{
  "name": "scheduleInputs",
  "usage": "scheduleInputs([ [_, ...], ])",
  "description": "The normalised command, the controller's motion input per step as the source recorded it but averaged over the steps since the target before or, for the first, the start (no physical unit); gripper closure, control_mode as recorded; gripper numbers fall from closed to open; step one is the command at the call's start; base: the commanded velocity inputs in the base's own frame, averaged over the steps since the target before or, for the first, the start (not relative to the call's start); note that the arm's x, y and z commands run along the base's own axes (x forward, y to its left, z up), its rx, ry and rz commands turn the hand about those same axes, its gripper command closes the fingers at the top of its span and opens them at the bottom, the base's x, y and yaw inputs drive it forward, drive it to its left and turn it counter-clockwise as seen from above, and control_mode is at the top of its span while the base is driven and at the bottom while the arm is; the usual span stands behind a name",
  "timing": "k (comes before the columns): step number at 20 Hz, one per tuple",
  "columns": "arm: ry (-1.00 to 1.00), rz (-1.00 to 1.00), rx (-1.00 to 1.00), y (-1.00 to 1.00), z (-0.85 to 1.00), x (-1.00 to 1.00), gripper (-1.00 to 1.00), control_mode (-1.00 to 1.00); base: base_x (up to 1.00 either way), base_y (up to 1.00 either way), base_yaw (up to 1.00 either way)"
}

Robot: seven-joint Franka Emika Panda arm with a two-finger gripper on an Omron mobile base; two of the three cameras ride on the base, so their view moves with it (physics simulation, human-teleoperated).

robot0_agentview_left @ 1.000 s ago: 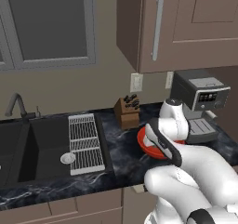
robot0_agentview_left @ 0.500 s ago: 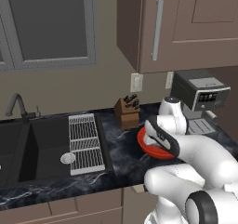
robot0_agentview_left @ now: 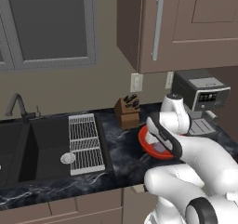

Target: Take the bell pepper, eggplant, and eggplant from the freezer and place them in the bowl on the counter.

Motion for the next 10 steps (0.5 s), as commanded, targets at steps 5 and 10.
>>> scheduleInputs([
  [5,-0.17,0.00,0.00,0.00,0.12,-0.69,-1.00,-1.00,0.00,0.00,0.00],
  [10,-0.11,0.00,0.01,0.01,0.27,-0.67,-1.00,-1.00,0.00,0.00,0.00],
])
